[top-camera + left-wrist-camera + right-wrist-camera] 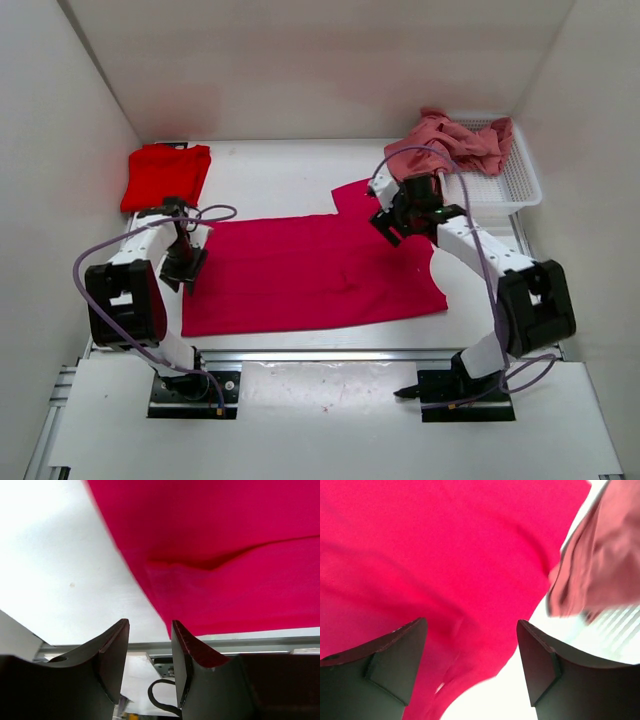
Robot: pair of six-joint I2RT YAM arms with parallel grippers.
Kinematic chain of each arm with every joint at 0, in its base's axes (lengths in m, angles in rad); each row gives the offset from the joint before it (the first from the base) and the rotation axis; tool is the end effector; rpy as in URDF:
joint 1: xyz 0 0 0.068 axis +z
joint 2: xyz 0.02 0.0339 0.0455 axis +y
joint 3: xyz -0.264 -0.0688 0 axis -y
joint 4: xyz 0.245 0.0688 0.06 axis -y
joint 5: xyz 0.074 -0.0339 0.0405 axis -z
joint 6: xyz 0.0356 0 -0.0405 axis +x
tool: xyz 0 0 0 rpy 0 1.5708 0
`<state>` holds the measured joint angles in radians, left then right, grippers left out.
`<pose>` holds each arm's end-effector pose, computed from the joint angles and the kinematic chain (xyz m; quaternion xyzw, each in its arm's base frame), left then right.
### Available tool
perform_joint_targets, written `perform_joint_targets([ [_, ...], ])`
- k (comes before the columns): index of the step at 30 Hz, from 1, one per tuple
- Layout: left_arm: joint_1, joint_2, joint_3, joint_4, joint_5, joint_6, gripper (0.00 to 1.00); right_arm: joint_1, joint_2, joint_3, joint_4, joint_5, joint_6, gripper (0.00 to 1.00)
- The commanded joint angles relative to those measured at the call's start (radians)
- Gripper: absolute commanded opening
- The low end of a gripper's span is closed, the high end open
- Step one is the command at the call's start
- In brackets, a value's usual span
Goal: Fold and stack the t-shirts
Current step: Fold the flattened tshirt in 1/3 of the way
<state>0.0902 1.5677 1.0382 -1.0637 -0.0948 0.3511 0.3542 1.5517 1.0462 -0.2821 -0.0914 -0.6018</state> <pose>0.2571 0.0266 0.1961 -0.1305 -0.9903 -0.0438 0.0213 0.3136 0.1194 0.2337 -0.4402 0.8118 -0.0052 0.3836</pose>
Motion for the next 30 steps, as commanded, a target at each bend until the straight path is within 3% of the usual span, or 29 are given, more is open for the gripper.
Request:
perform_joint_targets([
  [1,0.074,-0.07,0.016,-0.025,0.033,0.0,0.5,-0.113,-0.122,0.029,-0.202,-0.117,0.187,0.71],
  [3,0.123,-0.086,-0.021,-0.03,0.058,0.011,0.51,-0.174,-0.157,0.031,-0.36,-0.218,0.211,0.68],
  [6,0.111,-0.092,-0.104,-0.024,0.075,0.011,0.5,-0.208,-0.202,-0.061,-0.592,-0.274,0.114,0.68],
  [10,0.086,-0.109,-0.188,0.004,0.055,-0.009,0.51,-0.225,-0.203,-0.169,-0.701,-0.258,0.059,0.67],
  [12,0.1,-0.103,-0.208,0.021,0.026,-0.018,0.51,-0.265,-0.164,-0.175,-0.761,-0.272,0.037,0.63],
  [15,0.115,-0.086,-0.216,0.033,0.014,-0.018,0.5,-0.293,-0.084,-0.153,-0.778,-0.254,0.013,0.59],
  [20,0.075,-0.061,-0.214,0.042,-0.002,-0.027,0.47,-0.222,-0.056,-0.193,-0.744,-0.088,-0.018,0.59],
  [25,0.066,-0.054,-0.198,0.028,0.052,-0.008,0.46,-0.231,-0.022,-0.225,-0.687,-0.067,0.005,0.56],
  [27,0.056,-0.04,-0.188,0.022,0.076,0.005,0.38,-0.253,-0.018,-0.235,-0.652,-0.067,0.007,0.47],
  [29,0.039,-0.028,-0.182,0.03,0.087,0.012,0.25,-0.248,-0.013,-0.238,-0.643,-0.065,-0.012,0.28],
  [30,0.036,-0.02,-0.182,0.027,0.092,0.012,0.13,-0.248,-0.013,-0.235,-0.643,-0.07,-0.012,0.23],
])
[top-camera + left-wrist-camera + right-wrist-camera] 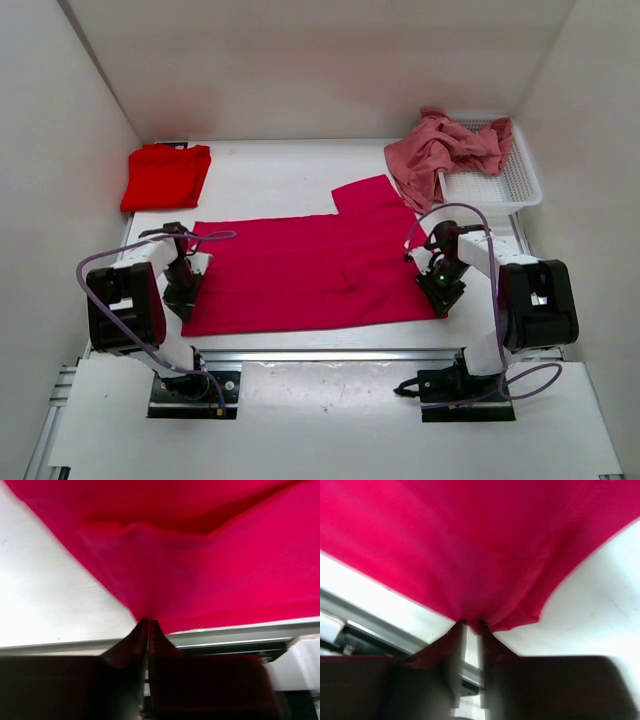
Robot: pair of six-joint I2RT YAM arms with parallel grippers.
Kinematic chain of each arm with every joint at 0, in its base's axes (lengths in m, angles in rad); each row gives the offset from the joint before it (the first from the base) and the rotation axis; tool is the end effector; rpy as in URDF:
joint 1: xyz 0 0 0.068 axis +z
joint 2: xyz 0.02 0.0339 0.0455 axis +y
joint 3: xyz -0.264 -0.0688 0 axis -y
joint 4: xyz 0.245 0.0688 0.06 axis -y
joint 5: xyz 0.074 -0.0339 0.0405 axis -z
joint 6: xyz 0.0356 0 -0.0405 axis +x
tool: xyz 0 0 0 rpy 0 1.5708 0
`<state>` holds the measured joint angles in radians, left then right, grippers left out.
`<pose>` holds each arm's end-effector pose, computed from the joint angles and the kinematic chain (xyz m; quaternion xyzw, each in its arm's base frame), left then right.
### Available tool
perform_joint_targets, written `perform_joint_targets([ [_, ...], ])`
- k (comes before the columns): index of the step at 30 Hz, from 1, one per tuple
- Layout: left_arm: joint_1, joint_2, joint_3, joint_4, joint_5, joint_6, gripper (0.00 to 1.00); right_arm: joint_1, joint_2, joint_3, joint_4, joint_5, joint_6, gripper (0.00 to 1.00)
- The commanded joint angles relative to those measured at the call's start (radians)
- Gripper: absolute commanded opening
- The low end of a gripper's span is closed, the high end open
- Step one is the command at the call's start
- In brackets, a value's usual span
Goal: Fold and stack the t-shirts
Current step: Fold the flattened tshirt in 1/3 of the way
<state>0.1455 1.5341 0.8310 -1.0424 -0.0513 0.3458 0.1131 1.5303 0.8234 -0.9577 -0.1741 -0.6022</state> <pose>0.2144 0.0333 0.1568 -0.1018 -0.9906 -0.0036 0.0908 0.2222 0.0314 0.1552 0.3445 -0.9336 -0.0956 0.0243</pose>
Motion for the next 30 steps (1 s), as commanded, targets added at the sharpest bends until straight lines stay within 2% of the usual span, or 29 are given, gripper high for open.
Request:
perform_joint_targets([
  [1,-0.02,0.014,0.026,0.005,0.05,0.028,0.05,-0.004,0.01,-0.021,0.024,0.01,-0.019,0.11],
  [2,-0.012,0.006,0.028,-0.002,0.063,0.03,0.01,0.0,-0.004,-0.011,0.014,0.013,-0.027,0.0],
  [7,0.038,-0.058,-0.007,-0.048,0.076,0.073,0.0,0.039,-0.088,-0.044,-0.058,0.013,-0.085,0.0],
  [14,0.003,-0.186,-0.044,-0.165,0.061,0.133,0.0,0.178,-0.239,-0.084,-0.205,0.048,-0.24,0.0],
  [17,0.034,-0.21,-0.065,-0.197,0.065,0.15,0.0,0.175,-0.301,-0.118,-0.266,0.091,-0.319,0.0],
  [20,0.046,-0.223,-0.084,-0.161,0.053,0.109,0.0,0.154,-0.331,-0.147,-0.209,0.129,-0.301,0.0],
  [21,0.037,-0.218,-0.076,-0.127,0.053,0.092,0.05,0.139,-0.335,-0.144,-0.15,0.149,-0.259,0.02],
  [22,0.037,-0.215,-0.066,-0.098,0.06,0.075,0.21,0.129,-0.338,-0.129,-0.104,0.151,-0.23,0.2],
  [23,0.042,-0.212,-0.052,-0.085,0.07,0.055,0.29,0.102,-0.332,-0.121,-0.086,0.144,-0.208,0.42],
  [24,0.046,-0.203,-0.038,-0.061,0.086,0.042,0.41,0.071,-0.328,-0.089,-0.052,0.127,-0.185,0.5],
  [25,0.055,-0.204,-0.017,-0.038,0.112,0.026,0.5,0.057,-0.306,-0.057,-0.017,0.125,-0.147,0.69],
  [26,0.069,-0.19,0.003,-0.03,0.119,0.004,0.57,0.03,-0.296,-0.043,0.002,0.093,-0.111,0.79],
  [27,0.069,-0.177,0.013,-0.033,0.137,-0.001,0.87,0.002,-0.282,-0.012,0.026,0.075,-0.093,0.82],
  [28,0.08,-0.16,0.019,-0.045,0.158,0.005,0.99,-0.012,-0.259,0.005,0.057,0.062,-0.049,0.86],
  [30,0.065,-0.137,0.016,-0.025,0.105,-0.03,0.98,-0.019,-0.23,0.019,0.071,0.041,0.011,0.86],
])
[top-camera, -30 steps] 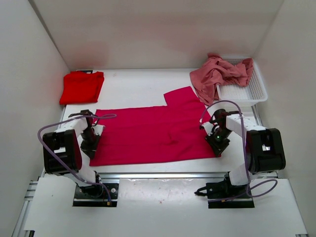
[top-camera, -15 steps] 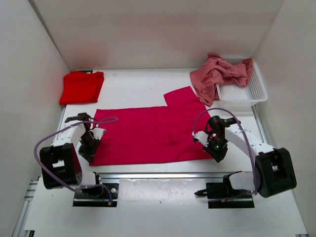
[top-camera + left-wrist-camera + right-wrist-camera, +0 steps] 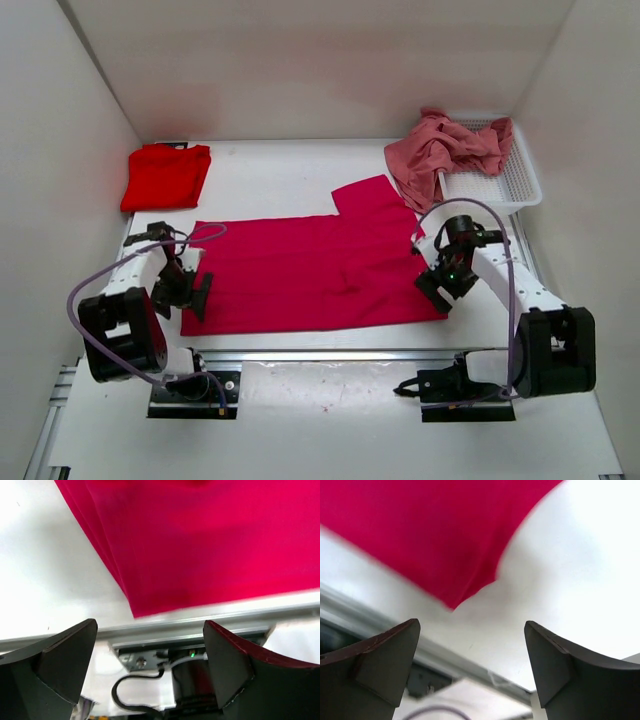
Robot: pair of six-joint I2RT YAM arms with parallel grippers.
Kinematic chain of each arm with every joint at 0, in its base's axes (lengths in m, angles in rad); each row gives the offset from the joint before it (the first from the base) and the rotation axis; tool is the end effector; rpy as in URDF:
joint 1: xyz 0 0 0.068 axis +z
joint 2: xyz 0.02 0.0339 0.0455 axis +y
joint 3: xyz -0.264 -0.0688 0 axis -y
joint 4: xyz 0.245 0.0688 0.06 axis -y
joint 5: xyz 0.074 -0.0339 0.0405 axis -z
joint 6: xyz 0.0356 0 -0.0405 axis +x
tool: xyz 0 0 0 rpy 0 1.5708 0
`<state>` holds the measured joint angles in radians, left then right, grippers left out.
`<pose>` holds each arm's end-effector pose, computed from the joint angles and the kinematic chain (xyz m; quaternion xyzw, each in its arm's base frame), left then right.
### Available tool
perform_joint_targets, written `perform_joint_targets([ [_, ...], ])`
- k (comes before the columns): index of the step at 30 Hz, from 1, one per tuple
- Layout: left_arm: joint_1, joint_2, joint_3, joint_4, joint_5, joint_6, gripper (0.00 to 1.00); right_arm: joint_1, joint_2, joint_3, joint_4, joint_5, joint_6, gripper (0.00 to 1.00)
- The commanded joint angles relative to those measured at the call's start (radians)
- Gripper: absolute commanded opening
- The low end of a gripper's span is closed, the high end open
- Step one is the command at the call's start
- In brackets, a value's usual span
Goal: Fold and stack the t-shirts
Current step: Fold the flattened tshirt in 1/3 of the way
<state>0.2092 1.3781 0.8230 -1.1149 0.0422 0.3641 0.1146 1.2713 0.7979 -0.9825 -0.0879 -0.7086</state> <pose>0.1944 0.0397 0.1855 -0.0762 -0.9956 0.0342 0.0416 0.1984 0.0260 0.1987 -0.4013 0.9131 0.0252 0.0677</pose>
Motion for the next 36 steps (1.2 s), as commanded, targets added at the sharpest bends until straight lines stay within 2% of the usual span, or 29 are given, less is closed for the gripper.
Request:
perform_joint_targets([
  [1,0.005,0.028,0.006,0.046,-0.017,-0.062,0.99,-0.021,0.043,0.04,0.1,-0.059,0.153,0.88],
  [3,-0.001,0.053,-0.013,0.056,-0.04,-0.073,0.99,-0.018,0.08,0.038,0.099,-0.075,0.187,0.87],
  [5,-0.024,0.084,-0.028,0.09,-0.123,-0.1,0.99,-0.023,0.123,0.012,0.114,-0.084,0.207,0.83],
  [8,-0.016,0.18,0.001,0.098,-0.163,-0.09,0.95,0.002,0.143,-0.023,0.154,-0.064,0.209,0.81],
  [10,-0.008,0.216,0.028,0.109,-0.141,-0.065,0.92,0.016,0.154,-0.025,0.162,-0.052,0.201,0.79],
  [11,-0.008,0.222,0.037,0.109,-0.107,-0.048,0.91,0.022,0.174,-0.035,0.159,-0.053,0.195,0.74],
  [13,-0.022,0.24,0.031,0.119,-0.126,-0.045,0.88,0.016,0.188,-0.034,0.171,-0.061,0.196,0.57],
  [14,-0.034,0.242,0.033,0.121,-0.136,-0.034,0.87,0.017,0.2,-0.042,0.174,-0.061,0.198,0.46],
  [16,-0.045,0.239,0.027,0.135,-0.171,-0.043,0.83,0.026,0.211,-0.058,0.195,-0.058,0.196,0.37],
  [19,-0.07,0.243,0.033,0.153,-0.203,-0.036,0.62,0.023,0.234,-0.049,0.199,-0.044,0.181,0.23],
  [21,-0.076,0.254,0.047,0.149,-0.182,-0.037,0.43,0.025,0.237,-0.052,0.199,-0.035,0.178,0.03],
  [22,-0.083,0.257,0.051,0.153,-0.185,-0.031,0.37,0.025,0.235,-0.051,0.199,-0.035,0.173,0.0],
  [23,-0.082,0.259,0.054,0.148,-0.173,-0.024,0.14,0.022,0.235,-0.051,0.196,-0.035,0.167,0.0],
  [24,-0.08,0.257,0.048,0.138,-0.163,-0.011,0.01,0.022,0.226,-0.052,0.18,-0.038,0.16,0.0],
  [31,-0.01,0.118,-0.054,0.041,-0.153,0.11,0.0,0.103,0.093,-0.137,0.024,-0.015,0.012,0.0],
  [36,-0.048,0.02,-0.074,-0.095,-0.142,0.209,0.0,0.216,-0.049,-0.12,-0.158,-0.032,-0.041,0.0],
])
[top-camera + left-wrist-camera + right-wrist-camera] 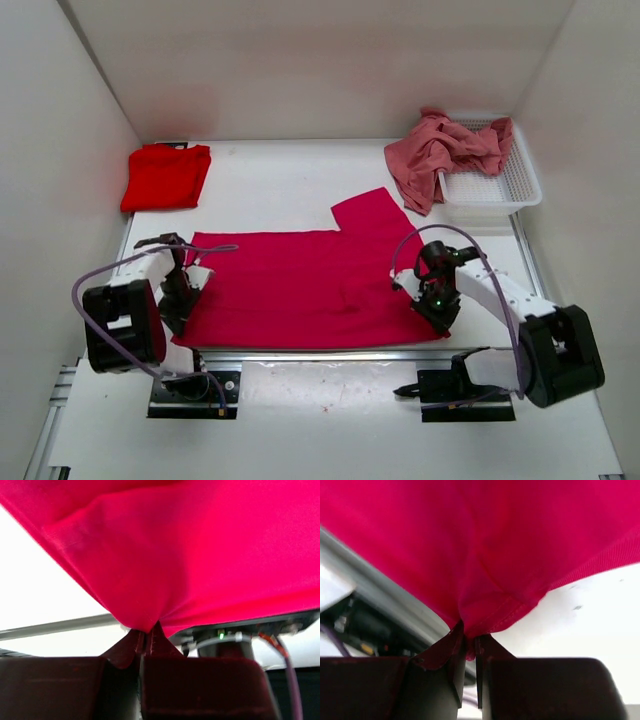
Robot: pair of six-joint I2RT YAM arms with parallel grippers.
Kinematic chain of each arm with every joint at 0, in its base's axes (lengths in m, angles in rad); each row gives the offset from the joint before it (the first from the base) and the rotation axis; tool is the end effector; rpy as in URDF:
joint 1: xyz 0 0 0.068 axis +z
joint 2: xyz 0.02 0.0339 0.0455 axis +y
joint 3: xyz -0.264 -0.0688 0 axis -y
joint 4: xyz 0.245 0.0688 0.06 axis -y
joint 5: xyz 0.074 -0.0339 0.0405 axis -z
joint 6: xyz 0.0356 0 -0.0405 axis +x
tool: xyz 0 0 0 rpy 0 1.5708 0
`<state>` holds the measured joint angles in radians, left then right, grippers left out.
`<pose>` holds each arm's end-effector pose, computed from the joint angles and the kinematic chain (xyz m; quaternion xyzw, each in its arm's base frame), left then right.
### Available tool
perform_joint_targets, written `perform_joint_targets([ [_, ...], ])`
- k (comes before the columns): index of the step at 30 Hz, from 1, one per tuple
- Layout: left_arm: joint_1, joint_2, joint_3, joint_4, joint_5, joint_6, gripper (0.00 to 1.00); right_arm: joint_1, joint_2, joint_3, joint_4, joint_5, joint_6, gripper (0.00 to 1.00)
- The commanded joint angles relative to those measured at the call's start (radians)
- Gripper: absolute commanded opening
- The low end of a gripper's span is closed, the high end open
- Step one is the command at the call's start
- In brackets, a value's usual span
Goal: Fold and stack the t-shirts
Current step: Fold the flattened tshirt in 1/3 of the way, then grap the side of the flattened tshirt furthest away from the robot with both arms
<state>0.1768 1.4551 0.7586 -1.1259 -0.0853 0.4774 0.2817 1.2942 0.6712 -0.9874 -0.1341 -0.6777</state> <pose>0.1852 0.0362 0.1586 -0.1537 -0.9792 0.0002 0.1323 0.1692 0.0539 0.1640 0.4592 -0.8856 -0.0696 0.0062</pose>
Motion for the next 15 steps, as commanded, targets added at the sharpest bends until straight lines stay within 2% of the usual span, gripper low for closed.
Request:
perform_joint_targets([
  [1,-0.025,-0.061,-0.018,-0.097,-0.01,0.102,0.0,0.095,-0.093,0.004,-0.198,0.008,-0.083,0.0],
  [3,-0.025,-0.053,-0.038,-0.1,-0.001,0.106,0.0,0.099,-0.101,0.013,-0.232,-0.011,-0.062,0.0],
  [4,-0.033,-0.045,-0.047,-0.098,-0.025,0.092,0.04,0.093,-0.108,0.014,-0.232,0.007,-0.053,0.0],
  [5,-0.028,-0.042,-0.05,-0.103,-0.039,0.077,0.09,0.091,-0.099,0.018,-0.229,0.027,-0.042,0.12],
  [6,-0.022,-0.033,-0.035,-0.109,-0.041,0.066,0.17,0.076,-0.087,0.039,-0.221,0.04,-0.04,0.18],
  [7,-0.011,-0.024,-0.021,-0.126,-0.037,0.064,0.32,0.038,-0.081,0.056,-0.211,0.057,-0.033,0.28],
  [8,0.022,-0.018,0.017,-0.141,-0.025,0.072,0.94,-0.011,-0.069,0.098,-0.214,0.062,-0.049,0.75],
  [9,0.045,-0.021,0.043,-0.155,-0.031,0.093,0.99,-0.031,-0.059,0.132,-0.214,0.065,-0.06,0.96],
  [12,0.065,-0.065,0.076,-0.141,-0.089,0.135,0.99,-0.102,-0.065,0.284,-0.185,0.065,-0.1,0.99],
  [15,0.07,-0.113,0.172,-0.065,-0.103,0.13,0.98,-0.057,-0.035,0.495,-0.082,0.012,-0.065,0.99],
])
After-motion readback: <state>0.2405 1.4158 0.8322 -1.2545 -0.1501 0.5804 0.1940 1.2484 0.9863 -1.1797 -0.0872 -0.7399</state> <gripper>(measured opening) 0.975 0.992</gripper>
